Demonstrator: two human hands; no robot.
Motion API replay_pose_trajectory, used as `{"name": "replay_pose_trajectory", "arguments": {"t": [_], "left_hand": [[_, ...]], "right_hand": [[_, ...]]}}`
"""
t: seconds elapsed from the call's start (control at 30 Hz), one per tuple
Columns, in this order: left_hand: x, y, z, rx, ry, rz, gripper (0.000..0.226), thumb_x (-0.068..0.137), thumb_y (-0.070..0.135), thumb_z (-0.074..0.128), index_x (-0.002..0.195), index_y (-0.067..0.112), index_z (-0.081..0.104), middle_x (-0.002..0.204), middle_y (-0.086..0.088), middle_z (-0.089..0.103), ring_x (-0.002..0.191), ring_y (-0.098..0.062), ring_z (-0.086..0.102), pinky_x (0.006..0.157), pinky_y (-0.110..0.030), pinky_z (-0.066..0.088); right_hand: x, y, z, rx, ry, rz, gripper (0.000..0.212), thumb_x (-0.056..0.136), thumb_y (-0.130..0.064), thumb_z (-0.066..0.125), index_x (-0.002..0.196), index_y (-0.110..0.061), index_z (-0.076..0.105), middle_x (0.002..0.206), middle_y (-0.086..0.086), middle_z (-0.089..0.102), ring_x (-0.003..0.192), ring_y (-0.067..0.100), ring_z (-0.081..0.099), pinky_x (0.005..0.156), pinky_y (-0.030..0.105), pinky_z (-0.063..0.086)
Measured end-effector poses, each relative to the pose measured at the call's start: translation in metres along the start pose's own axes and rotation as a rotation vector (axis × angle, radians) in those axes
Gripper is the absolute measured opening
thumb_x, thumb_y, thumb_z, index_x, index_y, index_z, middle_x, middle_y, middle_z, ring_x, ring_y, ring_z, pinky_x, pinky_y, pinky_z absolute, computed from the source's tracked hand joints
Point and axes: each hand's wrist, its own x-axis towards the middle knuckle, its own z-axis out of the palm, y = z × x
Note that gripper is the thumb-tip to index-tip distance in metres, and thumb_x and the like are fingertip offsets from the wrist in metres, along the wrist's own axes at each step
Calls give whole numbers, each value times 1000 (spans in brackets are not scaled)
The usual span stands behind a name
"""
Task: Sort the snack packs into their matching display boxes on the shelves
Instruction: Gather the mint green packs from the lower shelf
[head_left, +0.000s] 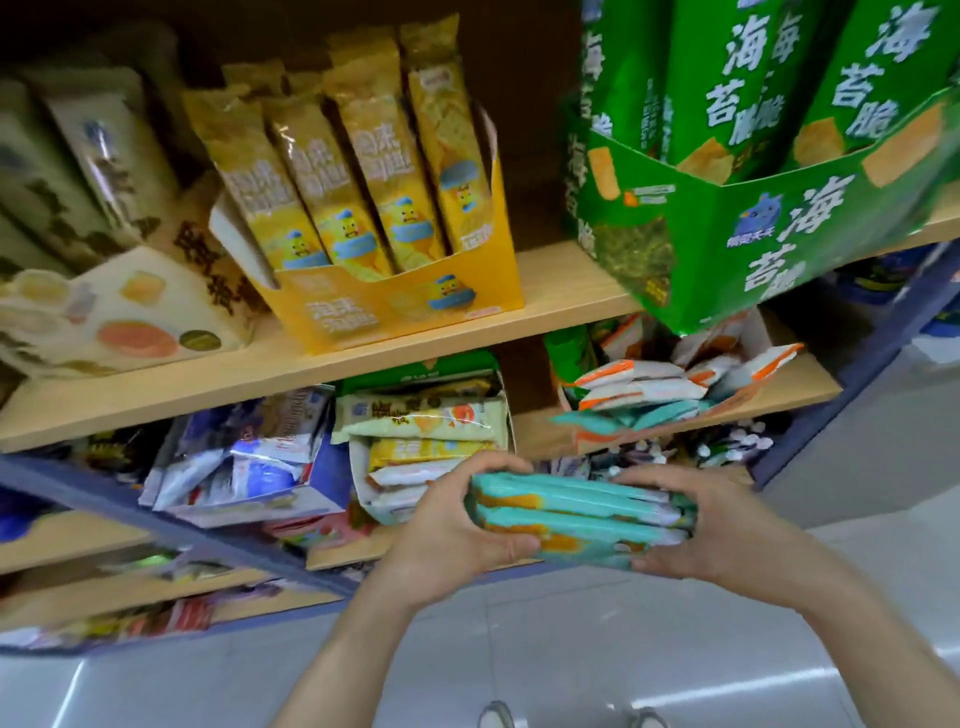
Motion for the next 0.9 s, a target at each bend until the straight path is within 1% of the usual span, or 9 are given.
{"name": "replay_pose_trajectory", "arguments": {"t": [0.1,0.27,0.33,0.47,0.57,0.7,0.77,0.8,0.9], "left_hand": [[-11,-11,-46,-56,112,26,55,66,-14,80,110,12,60,96,13,68,87,-14,70,73,-38,61],[-15,-37,-111,-312,187,-16,53,60,-9,78,106,6,56,97,-4,74,90,-27,73,65,-36,60],[-13,-45,-128,-278,164,-11,52,59,-9,79,103,5,56,96,-1,71,91,-23,72,67,-35,60],[-4,-50,-147,-67,89,45,47,67,-14,80,98,15,60,96,4,64,89,-12,67,70,-32,59],[3,-47,-152,12,15,74,51,68,-9,81,97,28,63,104,1,62,96,-16,66,76,-34,59],[18,-41,-166,-160,-83,69,52,77,9,79,122,25,59,120,2,66,114,-12,62,91,-30,55],[38,-47,-172,105,113,79,24,90,17,69,113,23,67,113,5,70,109,-10,63,91,-24,52],[49,-52,-175,411,207,92,14,94,19,63,106,24,70,106,6,71,104,-13,64,86,-24,51],[73,-72,-170,1257,129,77,22,94,20,52,108,24,68,104,-5,71,97,-27,65,73,-31,49]], "right_hand": [[22,-28,39,-34,34,-65,70,61,-27,94,106,-56,50,112,-29,58,103,-17,52,80,4,43],[53,-62,92,257,129,63,68,60,-20,94,113,-44,58,113,-16,64,91,-1,66,73,20,56],[59,-71,104,1,80,75,69,64,-34,92,121,-48,54,121,-20,58,100,-2,60,81,17,51],[76,-94,122,-561,-90,2,78,73,-53,78,140,-37,40,130,-15,46,118,9,47,93,30,43],[87,-101,129,-556,-143,27,76,74,-52,77,138,-38,37,124,-13,55,110,13,55,86,34,49],[77,-85,120,-428,-58,160,61,70,-48,80,123,-39,51,99,-17,64,87,6,61,74,30,53],[70,-69,113,-343,-2,238,55,66,-47,84,112,-38,56,91,-20,63,81,-3,60,68,23,52],[68,-62,109,-314,21,266,55,64,-46,86,110,-37,58,91,-19,64,81,-3,60,69,24,52],[67,-49,104,-229,60,321,55,62,-41,90,108,-35,61,89,-16,68,77,-3,63,67,26,54]]}}
